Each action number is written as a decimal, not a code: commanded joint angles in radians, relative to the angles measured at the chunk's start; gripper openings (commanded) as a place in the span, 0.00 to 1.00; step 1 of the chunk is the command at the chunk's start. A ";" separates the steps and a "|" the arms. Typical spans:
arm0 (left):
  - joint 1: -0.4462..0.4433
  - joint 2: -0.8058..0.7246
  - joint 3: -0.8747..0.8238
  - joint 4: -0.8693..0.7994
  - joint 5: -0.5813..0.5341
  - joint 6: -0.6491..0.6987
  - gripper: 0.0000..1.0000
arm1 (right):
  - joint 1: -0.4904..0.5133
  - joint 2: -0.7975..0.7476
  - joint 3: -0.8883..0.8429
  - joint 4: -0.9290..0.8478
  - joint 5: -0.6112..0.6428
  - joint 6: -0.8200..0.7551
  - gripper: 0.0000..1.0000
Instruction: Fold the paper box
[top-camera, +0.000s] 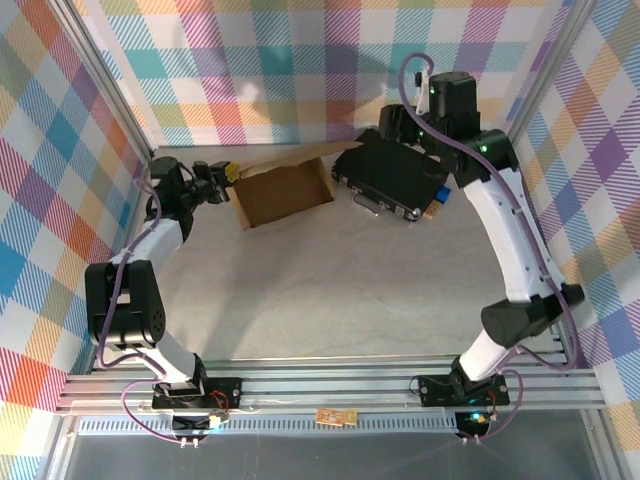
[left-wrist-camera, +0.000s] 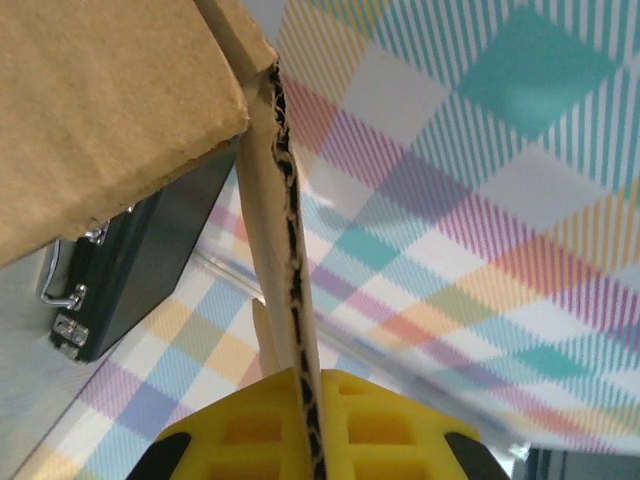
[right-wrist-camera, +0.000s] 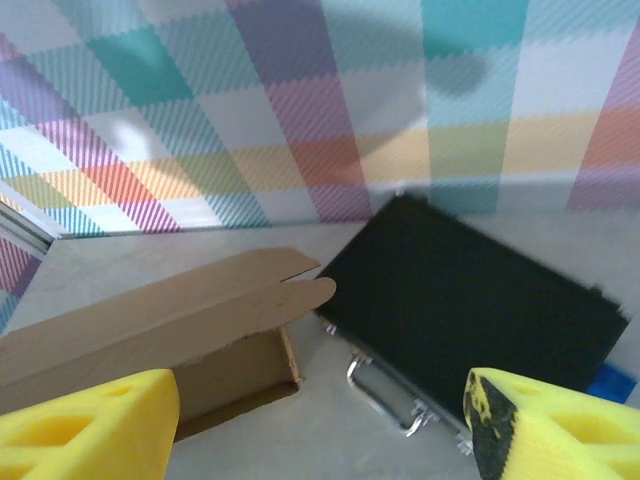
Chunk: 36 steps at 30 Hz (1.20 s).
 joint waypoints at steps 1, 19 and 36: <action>0.011 -0.023 0.052 -0.105 0.143 0.217 0.00 | -0.111 0.075 0.064 -0.106 -0.204 0.177 0.76; 0.033 0.013 0.020 -0.102 0.301 0.322 0.00 | -0.166 0.510 0.359 -0.173 -0.597 0.174 0.65; 0.038 0.066 0.040 -0.044 0.338 0.308 0.00 | -0.102 0.623 0.357 -0.197 -0.641 0.102 0.64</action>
